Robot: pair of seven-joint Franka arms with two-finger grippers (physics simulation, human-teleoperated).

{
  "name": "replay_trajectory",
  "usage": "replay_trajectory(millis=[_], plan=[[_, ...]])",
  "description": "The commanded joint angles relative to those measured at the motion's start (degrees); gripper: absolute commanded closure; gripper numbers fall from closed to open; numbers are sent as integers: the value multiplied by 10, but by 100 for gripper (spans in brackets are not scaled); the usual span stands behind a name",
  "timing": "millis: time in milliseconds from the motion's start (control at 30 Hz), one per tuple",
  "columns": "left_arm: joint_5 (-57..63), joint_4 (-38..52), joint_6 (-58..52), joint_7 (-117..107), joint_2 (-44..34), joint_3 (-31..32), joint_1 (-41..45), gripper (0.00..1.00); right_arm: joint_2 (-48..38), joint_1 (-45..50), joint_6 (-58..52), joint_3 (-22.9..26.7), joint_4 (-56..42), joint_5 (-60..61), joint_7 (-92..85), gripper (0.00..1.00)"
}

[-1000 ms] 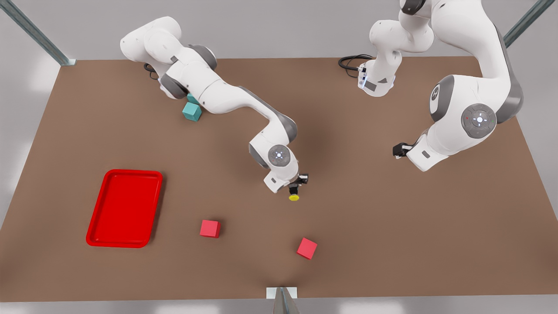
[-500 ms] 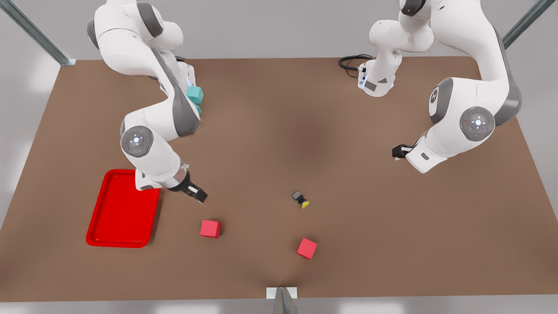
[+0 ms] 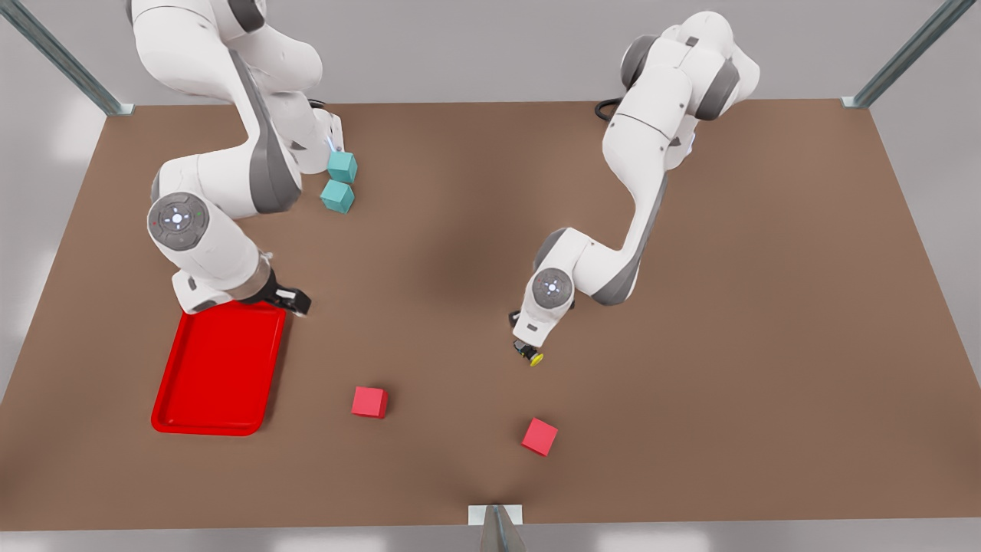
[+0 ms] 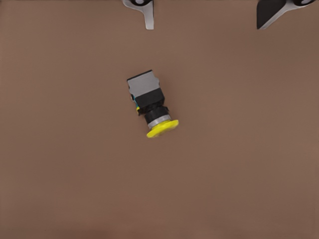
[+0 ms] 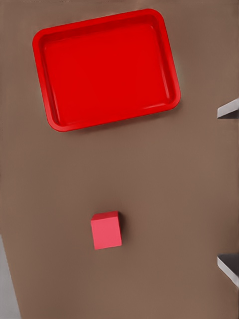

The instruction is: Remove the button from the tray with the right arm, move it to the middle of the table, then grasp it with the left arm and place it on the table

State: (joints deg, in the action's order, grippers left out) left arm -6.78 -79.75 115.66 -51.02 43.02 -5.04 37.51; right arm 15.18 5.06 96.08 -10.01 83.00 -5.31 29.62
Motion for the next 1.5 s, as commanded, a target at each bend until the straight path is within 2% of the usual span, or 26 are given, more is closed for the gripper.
replay_trajectory(millis=[0, 33, 100, 167, 267, 333, 433, 533, 633, 800, 1133, 1400, 1433, 1467], plan=[[43, 0, 197, -610, 10, -5, -12, 0, 0, -2, -56, 0, -19, -15, -265, 0], [84, 0, 199, -609, 15, -5, -24, 0, 0, -3, -56, 0, -20, -12, -265, 0], [88, -1, 193, -654, 15, -6, -30, 0, -1, -5, -56, 1, -20, -12, -258, 0], [88, -1, 190, -732, 15, -16, -23, 0, -2, -77, -57, 3, -36, 50, -268, 0], [90, -1, 191, -732, 15, -13, 0, 0, -4, -122, -129, 0, -45, 47, -266, 0], [92, -1, 193, -712, 27, -11, 12, 0, -3, -123, -144, 0, -45, 16, -265, 0], [106, -19, 193, -545, 38, -10, 20, 0, -2, -125, -144, 3, -53, 16, -267, 0], [107, -19, 193, -515, 54, -11, 31, 0, -2, -125, -144, 3, -53, 15, -267, 0], [106, -20, 193, -385, 58, -10, 39, 0, -2, -124, -144, 3, -54, 12, -267, 0], [106, -19, 193, -320, 73, -9, 42, 0, -1, -124, -143, 3, -64, 5, -266, 0], [104, -12, 195, -300, 98, -9, 40, 0, 2, -159, -148, 3, -64, 6, -264, 0], [105, -1, 193, -297, 92, -10, 38, 0, 1, -134, -165, -1, -63, -3, -261, 0], [105, -1, 193, -296, 94, -10, 38, 3, 1, -136, -165, 0, -63, -7, -262, 0], [104, -1, 193, -296, 95, -10, 37, 11, 1, -134, -166, 0, -64, -11, -262, 0]])
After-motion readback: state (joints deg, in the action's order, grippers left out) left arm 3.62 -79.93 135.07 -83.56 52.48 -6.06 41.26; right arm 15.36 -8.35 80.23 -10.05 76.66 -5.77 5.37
